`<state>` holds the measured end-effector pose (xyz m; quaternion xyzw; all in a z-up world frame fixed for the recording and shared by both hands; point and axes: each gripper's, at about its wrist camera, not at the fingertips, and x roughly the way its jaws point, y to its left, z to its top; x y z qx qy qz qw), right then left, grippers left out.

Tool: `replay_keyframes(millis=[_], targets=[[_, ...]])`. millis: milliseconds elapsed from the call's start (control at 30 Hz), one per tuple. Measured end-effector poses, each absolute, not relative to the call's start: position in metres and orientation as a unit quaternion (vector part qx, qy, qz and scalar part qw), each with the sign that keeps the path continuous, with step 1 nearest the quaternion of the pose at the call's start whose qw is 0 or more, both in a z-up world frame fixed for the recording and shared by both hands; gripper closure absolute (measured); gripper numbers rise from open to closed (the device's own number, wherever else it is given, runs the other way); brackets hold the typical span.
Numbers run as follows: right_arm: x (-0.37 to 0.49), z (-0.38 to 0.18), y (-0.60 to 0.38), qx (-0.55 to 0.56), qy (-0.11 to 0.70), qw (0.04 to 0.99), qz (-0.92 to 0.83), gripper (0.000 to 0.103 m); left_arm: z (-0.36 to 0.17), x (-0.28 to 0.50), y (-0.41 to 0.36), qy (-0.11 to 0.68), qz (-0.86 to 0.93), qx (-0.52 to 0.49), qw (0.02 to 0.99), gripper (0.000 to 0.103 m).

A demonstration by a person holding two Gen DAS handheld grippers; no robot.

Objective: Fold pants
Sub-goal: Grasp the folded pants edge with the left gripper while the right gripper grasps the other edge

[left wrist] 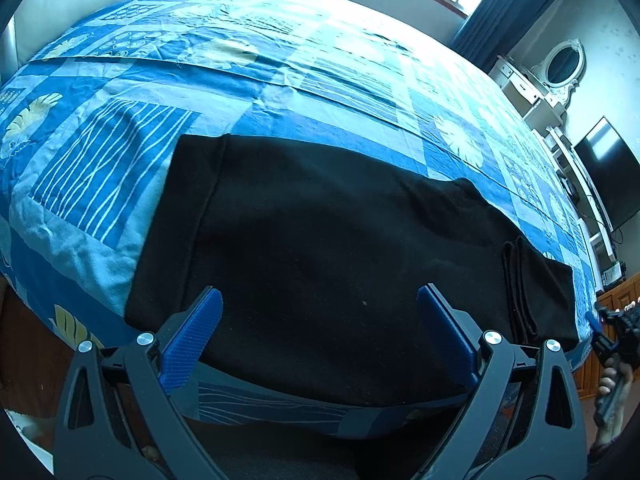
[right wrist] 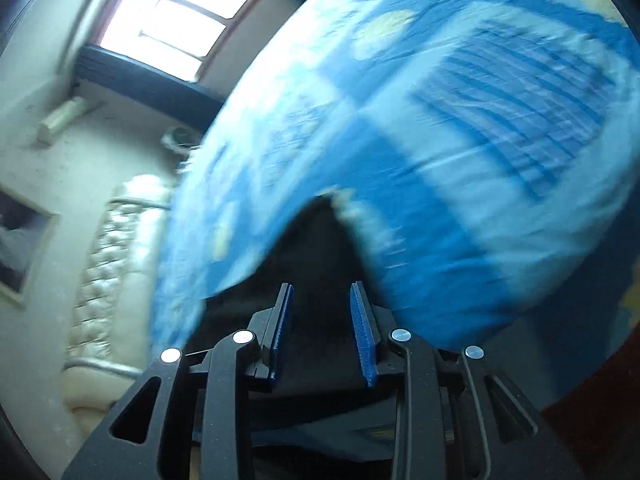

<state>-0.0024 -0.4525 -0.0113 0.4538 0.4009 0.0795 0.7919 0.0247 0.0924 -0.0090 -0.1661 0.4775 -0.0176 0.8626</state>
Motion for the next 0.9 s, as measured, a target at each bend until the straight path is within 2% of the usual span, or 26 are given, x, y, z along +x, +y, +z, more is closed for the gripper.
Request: replay_keyframes(millis=[300,467,600,767,900], targets=[[0.042,-0.041,-0.292,0.424,0.501,0.711,0.254,0.073,-0.008,0.025,0.117,0.471,0.004,-0.19,0.861,0.005],[0.042,-0.059,-0.268,0.408,0.53,0.694,0.266,0.073,-0.013,0.027,0.133,0.473,0.018,-0.196,0.859,0.005],[0.033,-0.068,-0.263,0.416,0.534,0.686,0.267,0.078,-0.016,0.03,0.148,0.476,0.014,-0.204,0.855,0.005],[0.024,-0.052,-0.279,0.409,0.527,0.691,0.279,0.071,-0.018,0.036,0.187,0.472,-0.017,-0.252,0.845,0.005],[0.02,-0.042,-0.275,0.385,0.52,0.705,0.291,0.053,-0.022,0.05,0.222,0.46,-0.061,-0.29,0.837,0.005]])
